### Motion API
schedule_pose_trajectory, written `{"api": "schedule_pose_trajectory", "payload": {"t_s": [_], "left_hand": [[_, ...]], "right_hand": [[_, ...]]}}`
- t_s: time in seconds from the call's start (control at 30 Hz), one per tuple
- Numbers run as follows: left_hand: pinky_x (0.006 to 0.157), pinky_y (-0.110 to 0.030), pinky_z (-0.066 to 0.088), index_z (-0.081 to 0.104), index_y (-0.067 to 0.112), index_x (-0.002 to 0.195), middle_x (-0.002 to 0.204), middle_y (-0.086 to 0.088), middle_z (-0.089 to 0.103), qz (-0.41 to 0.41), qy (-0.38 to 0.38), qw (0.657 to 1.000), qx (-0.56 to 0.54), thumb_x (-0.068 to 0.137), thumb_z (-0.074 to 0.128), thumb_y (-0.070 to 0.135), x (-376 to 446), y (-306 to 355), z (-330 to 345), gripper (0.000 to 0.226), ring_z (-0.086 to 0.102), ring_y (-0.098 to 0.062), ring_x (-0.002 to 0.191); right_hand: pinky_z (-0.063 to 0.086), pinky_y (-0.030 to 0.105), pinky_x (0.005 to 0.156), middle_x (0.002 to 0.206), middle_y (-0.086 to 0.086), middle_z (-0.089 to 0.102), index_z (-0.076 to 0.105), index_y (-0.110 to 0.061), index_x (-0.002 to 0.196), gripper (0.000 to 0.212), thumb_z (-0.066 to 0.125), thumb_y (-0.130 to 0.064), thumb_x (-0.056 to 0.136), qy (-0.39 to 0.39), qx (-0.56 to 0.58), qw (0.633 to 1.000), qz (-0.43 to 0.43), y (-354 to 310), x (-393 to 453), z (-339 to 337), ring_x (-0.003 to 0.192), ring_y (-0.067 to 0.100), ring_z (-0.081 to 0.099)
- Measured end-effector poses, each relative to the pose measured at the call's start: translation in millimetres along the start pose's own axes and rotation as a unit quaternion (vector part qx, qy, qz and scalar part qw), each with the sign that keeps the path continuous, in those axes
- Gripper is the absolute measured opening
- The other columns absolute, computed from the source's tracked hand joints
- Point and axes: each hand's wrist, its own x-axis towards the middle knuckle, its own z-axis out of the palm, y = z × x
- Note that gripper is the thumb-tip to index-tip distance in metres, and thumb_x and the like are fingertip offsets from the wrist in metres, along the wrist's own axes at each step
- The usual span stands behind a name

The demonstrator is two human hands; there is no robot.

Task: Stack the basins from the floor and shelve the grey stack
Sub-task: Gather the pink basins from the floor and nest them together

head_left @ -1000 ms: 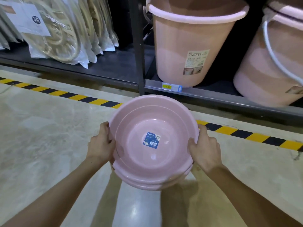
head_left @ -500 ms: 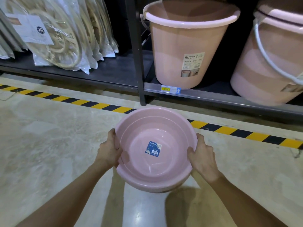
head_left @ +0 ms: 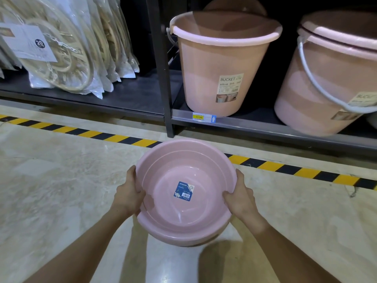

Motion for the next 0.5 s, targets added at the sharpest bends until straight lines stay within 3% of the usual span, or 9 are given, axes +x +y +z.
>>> {"api": "schedule_pose_trajectory", "payload": {"t_s": [0.1, 0.23, 0.33, 0.5], "left_hand": [[0.077, -0.044, 0.047, 0.018, 0.030, 0.148, 0.119, -0.014, 0.059, 0.013, 0.008, 0.994, 0.110, 0.086, 0.059, 0.022, 2, 8, -4, 0.075, 0.058, -0.039, 0.095], [0.086, -0.047, 0.052, 0.016, 0.027, 0.155, 0.145, -0.014, 0.045, 0.082, 0.031, 0.969, 0.231, 0.092, 0.059, 0.035, 1, 62, -21, 0.078, 0.061, -0.039, 0.112], [0.090, -0.046, 0.051, 0.020, 0.027, 0.155, 0.144, -0.012, 0.047, 0.160, -0.005, 0.956, 0.245, 0.093, 0.059, 0.039, -12, 142, -40, 0.074, 0.058, -0.035, 0.119], [0.085, -0.042, 0.050, 0.024, 0.029, 0.152, 0.137, -0.008, 0.052, 0.266, -0.072, 0.914, 0.297, 0.095, 0.053, 0.044, -84, 304, -102, 0.066, 0.058, -0.033, 0.117]], "right_hand": [[0.051, 0.042, 0.084, 0.117, 0.007, 0.062, 0.017, -0.040, 0.148, 0.075, 0.060, -0.035, 0.087, 0.014, -0.033, 0.999, 0.008, -4, 2, -4, 0.101, 0.035, 0.060], [0.041, 0.040, 0.077, 0.119, 0.007, 0.062, 0.018, -0.033, 0.151, 0.074, 0.054, -0.045, 0.088, 0.043, -0.125, 0.991, -0.005, -26, 1, -32, 0.107, 0.035, 0.059], [0.038, 0.039, 0.077, 0.124, 0.005, 0.058, 0.025, -0.032, 0.149, 0.066, 0.051, -0.047, 0.090, 0.044, -0.169, 0.984, -0.023, -63, -20, -81, 0.112, 0.034, 0.056], [0.046, 0.041, 0.082, 0.123, 0.006, 0.059, 0.029, -0.030, 0.148, 0.061, 0.049, -0.048, 0.093, 0.068, -0.215, 0.974, -0.034, -160, -90, -220, 0.114, 0.032, 0.056]]}}
